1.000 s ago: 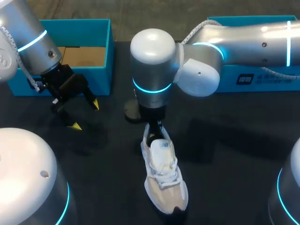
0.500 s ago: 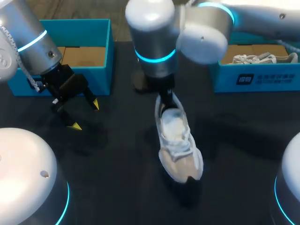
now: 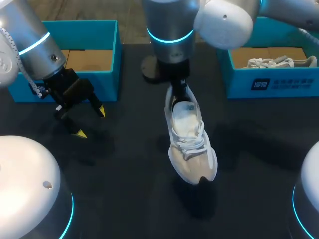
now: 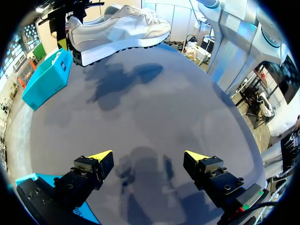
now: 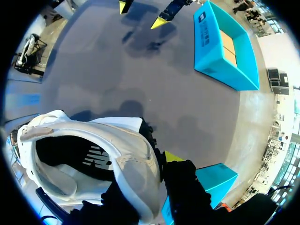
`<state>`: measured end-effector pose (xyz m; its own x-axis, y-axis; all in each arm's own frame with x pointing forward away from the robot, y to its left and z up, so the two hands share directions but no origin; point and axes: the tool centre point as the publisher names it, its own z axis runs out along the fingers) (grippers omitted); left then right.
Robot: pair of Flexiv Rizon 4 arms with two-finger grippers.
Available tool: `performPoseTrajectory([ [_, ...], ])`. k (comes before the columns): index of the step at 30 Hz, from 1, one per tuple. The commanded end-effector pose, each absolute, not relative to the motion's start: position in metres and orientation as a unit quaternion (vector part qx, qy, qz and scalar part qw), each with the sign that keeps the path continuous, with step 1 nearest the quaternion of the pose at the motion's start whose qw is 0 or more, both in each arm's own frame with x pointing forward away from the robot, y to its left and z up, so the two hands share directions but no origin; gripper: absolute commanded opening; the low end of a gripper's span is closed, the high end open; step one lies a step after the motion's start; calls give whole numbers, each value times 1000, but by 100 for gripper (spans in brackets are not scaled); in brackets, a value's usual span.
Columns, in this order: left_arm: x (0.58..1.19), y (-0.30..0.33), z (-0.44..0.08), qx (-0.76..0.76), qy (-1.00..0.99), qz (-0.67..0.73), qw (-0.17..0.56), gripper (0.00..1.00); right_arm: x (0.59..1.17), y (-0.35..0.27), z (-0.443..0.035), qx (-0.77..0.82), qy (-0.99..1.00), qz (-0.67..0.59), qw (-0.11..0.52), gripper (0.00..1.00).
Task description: Take the shoe out of the shoebox, open the shoe tongue, remove and reinsert the insole, then place the shoe into the shoebox
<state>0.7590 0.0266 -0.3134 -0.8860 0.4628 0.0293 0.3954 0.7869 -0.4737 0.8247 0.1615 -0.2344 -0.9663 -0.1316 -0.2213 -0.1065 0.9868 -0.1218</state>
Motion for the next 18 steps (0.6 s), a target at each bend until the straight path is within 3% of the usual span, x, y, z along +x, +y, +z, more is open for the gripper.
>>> performPoseTrajectory([
  [1, 758, 27, -313, -228, -943, 233, 72, 100, 825, 160, -234, -61, 990, -52, 115, 0],
  [18, 758, 27, -313, -228, -943, 233, 72, 100, 898, 84, -185, -52, 989, -60, 124, 0],
])
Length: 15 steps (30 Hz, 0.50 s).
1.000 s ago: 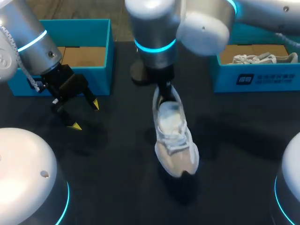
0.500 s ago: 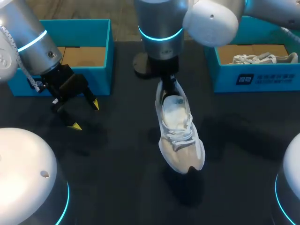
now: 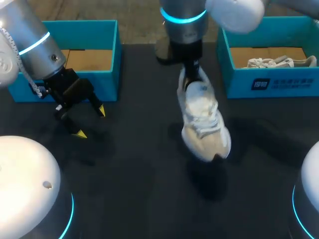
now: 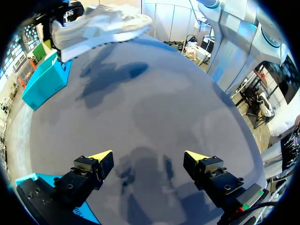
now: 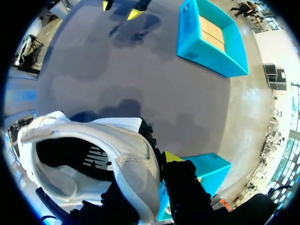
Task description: Take the shoe out of the shoebox, open the shoe tongue, remove and reinsert the insole, then place the shoe into the shoebox
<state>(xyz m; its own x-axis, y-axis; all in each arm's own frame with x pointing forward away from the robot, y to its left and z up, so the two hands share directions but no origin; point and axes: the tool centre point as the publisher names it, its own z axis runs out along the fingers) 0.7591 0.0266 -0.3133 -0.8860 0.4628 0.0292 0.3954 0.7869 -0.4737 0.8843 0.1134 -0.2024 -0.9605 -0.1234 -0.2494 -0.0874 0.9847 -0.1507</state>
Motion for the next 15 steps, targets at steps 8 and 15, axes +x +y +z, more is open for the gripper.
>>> performPoseTrajectory([
  [8, 758, 27, -313, -228, -943, 233, 72, 100, 943, 54, -172, -54, 989, -52, 130, 0],
  [15, 758, 27, -313, -228, -943, 233, 72, 100, 943, 54, -172, -54, 989, -52, 130, 0],
])
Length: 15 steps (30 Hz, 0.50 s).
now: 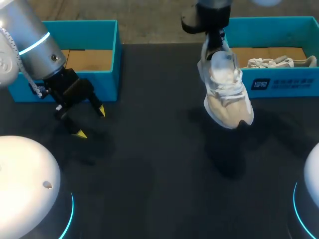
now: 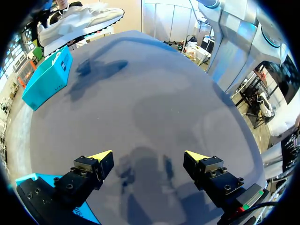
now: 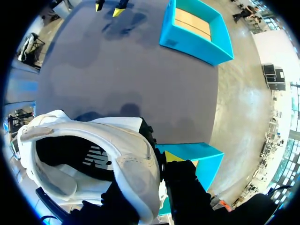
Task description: Take the shoe out of the shoebox, open the shoe tongue, remove and reinsert the insole, then place the shoe into the shoebox
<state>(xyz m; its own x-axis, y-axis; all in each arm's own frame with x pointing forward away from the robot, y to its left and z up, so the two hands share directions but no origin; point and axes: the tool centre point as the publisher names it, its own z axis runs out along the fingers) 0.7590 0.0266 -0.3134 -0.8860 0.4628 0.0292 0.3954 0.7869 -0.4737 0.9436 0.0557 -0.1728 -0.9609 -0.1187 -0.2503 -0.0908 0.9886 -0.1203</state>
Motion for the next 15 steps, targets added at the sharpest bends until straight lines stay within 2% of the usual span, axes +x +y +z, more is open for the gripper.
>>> performPoseTrajectory([
  [1, 758, 27, -313, -228, -943, 233, 72, 100, 943, 54, -172, -54, 989, -52, 130, 0],
  [10, 758, 27, -313, -228, -943, 233, 72, 100, 951, 53, -173, -25, 991, -59, 117, 0],
  [15, 758, 27, -313, -228, -943, 233, 72, 100, 975, 37, -155, -11, 988, -62, 141, 0],
])
